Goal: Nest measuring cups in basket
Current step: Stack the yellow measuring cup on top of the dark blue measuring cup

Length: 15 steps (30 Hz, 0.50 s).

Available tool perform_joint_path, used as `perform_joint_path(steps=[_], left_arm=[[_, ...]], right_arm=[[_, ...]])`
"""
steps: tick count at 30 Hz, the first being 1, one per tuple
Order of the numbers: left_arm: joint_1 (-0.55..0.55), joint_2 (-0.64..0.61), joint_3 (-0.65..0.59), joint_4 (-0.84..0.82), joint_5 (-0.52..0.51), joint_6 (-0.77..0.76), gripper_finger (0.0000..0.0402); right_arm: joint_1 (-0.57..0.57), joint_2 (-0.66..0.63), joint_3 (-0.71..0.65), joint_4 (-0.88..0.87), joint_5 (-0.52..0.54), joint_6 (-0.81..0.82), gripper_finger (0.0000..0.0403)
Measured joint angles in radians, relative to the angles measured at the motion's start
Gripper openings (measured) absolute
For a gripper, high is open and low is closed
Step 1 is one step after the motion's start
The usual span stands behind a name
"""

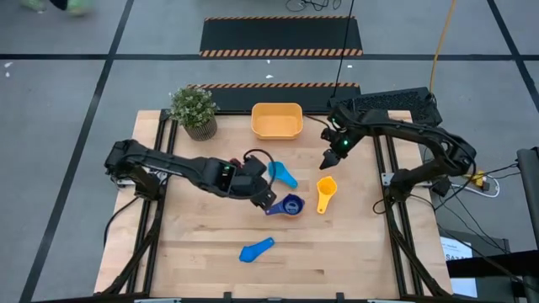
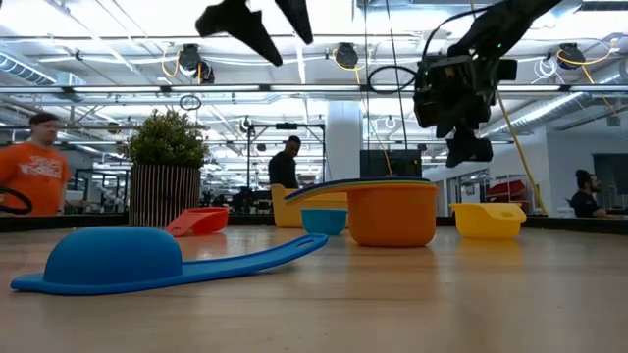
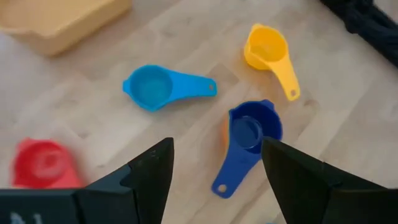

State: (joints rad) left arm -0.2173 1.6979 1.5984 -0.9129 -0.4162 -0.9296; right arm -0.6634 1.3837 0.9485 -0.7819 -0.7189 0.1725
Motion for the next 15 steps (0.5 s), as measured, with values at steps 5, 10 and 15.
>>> perform_joint_path(steps=[5,10,15], left_arm=[[0.001,-0.005,-0.035,0.11,0.023,-0.038,0.0243],[0.008,-0.005,-0.035,0.115,0.015,-0.004,0.0243],[0.021,-0.005,-0.035,0.067,0.015,0.134,0.0243]], right_arm=[[-0.035,0.042,0.0,-0.025,-0.018,-0.082,0.0254],[-0.05,0.104,0.0,-0.079,-0.016,-0.186,0.0257],[-0.051,0.163,0.0,-0.091,-0.016,-0.259,0.0283]])
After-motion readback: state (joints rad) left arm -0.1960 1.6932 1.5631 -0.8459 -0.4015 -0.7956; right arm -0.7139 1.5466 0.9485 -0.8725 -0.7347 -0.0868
